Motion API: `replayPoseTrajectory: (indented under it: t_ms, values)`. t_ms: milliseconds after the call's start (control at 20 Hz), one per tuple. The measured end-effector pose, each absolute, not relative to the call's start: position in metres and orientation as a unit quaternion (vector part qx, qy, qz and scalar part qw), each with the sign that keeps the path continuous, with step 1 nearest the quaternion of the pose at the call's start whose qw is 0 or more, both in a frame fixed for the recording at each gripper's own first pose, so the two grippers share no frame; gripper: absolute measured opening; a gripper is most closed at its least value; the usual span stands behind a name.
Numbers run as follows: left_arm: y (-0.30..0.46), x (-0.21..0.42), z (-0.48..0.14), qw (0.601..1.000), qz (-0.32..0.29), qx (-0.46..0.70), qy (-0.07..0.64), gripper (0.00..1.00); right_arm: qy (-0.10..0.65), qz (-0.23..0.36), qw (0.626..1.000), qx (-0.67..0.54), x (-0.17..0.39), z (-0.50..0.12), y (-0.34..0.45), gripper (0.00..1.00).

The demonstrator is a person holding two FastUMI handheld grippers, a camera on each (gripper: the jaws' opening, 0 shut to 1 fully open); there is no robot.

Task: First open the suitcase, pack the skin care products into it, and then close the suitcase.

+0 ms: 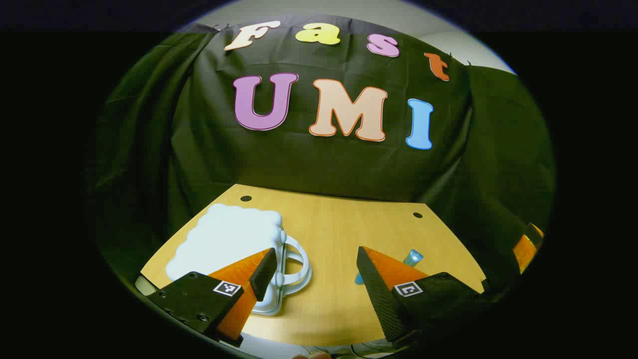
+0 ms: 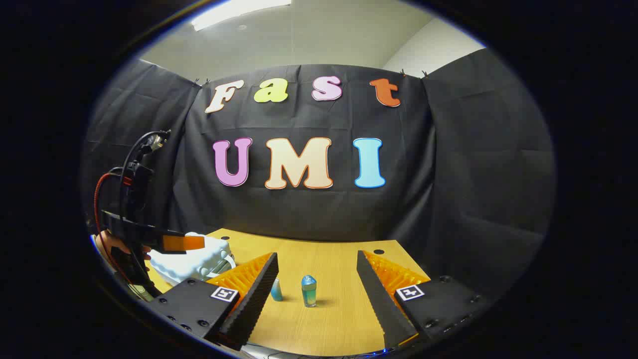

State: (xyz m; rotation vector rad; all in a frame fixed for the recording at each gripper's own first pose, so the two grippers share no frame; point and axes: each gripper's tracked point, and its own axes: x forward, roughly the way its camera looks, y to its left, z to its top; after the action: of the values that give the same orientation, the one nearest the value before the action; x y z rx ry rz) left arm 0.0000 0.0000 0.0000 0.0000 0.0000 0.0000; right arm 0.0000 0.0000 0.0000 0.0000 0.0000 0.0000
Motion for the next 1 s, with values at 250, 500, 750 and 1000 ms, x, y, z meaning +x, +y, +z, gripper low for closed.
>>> replayPoseTrajectory:
  t_ms: [250,500,750,1000]
  values:
    - [0.009,0.038,-0.007,0.998,-0.007,-0.023,0.051,0.94,0.015,-0.013,1.000,0.000,-0.005,-0.011,-0.013,0.99]
    - [0.018,0.081,-0.012,0.995,-0.003,-0.021,0.099,0.94,0.026,-0.031,0.999,0.005,-0.004,-0.020,-0.030,0.99]
    - [0.022,0.116,-0.035,0.984,0.006,-0.025,0.176,0.95,0.034,-0.052,0.998,0.004,0.000,-0.028,-0.050,0.99]
    - [0.025,0.140,-0.064,0.967,0.017,-0.031,0.254,0.90,0.042,-0.068,0.997,0.003,0.004,-0.035,-0.067,0.99]
